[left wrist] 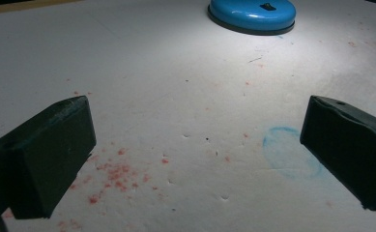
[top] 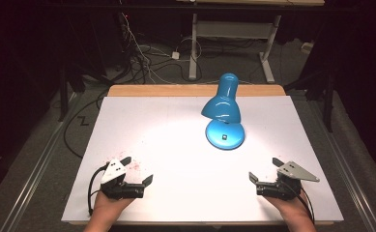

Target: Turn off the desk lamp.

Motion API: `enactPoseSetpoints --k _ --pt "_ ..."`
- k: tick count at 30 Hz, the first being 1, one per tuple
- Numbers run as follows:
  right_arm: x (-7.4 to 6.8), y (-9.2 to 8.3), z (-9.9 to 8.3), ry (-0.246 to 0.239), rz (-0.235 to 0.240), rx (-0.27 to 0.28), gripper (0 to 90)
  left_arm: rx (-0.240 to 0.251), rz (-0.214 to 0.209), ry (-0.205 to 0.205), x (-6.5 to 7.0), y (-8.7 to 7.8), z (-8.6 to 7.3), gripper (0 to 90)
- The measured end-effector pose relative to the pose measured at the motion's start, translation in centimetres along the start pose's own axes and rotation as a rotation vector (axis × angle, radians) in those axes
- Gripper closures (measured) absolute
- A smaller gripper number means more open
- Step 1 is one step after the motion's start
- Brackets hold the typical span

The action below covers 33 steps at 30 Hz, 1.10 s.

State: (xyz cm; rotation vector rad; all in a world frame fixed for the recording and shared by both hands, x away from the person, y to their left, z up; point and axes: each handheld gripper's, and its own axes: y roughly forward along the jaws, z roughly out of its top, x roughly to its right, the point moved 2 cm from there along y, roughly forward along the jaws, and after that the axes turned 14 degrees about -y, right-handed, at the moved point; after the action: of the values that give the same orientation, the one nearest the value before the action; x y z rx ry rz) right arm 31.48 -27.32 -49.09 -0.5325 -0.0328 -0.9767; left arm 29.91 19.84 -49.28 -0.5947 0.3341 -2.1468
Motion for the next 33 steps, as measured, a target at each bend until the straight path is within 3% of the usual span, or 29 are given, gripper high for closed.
enactPoseSetpoints --k 4,19,27,33 --pt "0.17 -0.19 0.01 -0.003 -0.006 0.013 0.3 0.011 -0.005 -0.018 -0.27 -0.07 -0.01 0.0" --pt "-0.25 -0.24 0.38 0.003 0.003 0.04 0.5 -0.017 -0.016 -0.002 -0.23 0.14 -0.26 0.0" --pt "-0.43 -0.1 0.66 -0.005 0.002 -0.001 4.0 0.002 -0.019 0.02 -0.24 0.05 -0.12 0.0" --pt "-0.31 0.05 0.62 -0.001 0.02 -0.032 7.0 -0.013 -0.035 -0.015 -0.43 -0.48 0.3 0.0"
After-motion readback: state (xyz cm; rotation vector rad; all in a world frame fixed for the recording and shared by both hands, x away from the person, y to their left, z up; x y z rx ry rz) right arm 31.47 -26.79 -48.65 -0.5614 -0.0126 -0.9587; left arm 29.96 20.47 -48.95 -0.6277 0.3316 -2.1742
